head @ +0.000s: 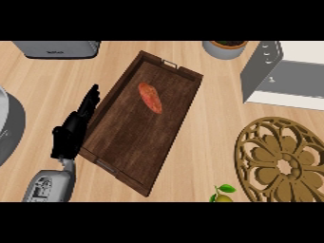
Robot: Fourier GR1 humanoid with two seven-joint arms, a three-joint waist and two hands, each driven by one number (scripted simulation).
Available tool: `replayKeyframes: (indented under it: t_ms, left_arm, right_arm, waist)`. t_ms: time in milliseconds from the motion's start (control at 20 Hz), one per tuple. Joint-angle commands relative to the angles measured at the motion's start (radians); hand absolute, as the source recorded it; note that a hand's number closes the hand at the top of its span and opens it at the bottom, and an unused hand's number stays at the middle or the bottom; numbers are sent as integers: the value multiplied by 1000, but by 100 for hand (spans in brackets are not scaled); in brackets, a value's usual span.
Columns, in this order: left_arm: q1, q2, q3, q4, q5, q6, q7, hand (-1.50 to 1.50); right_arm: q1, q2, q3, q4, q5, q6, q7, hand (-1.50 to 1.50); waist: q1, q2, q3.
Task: Pick the croissant from the placemat and place it in the tiered shelf
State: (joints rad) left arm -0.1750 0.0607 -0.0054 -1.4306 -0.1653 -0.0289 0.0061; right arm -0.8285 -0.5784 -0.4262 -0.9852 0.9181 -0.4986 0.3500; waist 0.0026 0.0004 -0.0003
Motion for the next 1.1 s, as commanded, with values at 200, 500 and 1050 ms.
replayKeyframes:
  t_ms: [200,500,1050]
  left_arm:
    - [6,-24,-27,-68,-12,15,65,0]
    - [-25,-9,4,26,-8,9,17,0]
    - [42,9,4,-93,22,-22,60,0]
  right_arm:
    - [18,27,-47,-77,-165,11,-15,-150]
    - [2,-22,-57,-128,-284,112,-25,-150]
    - [1,-122,-235,-310,-445,79,91,-150]
  waist:
    - [1,-1,0]
    - [-3,-1,0]
    - [-13,-7,0]
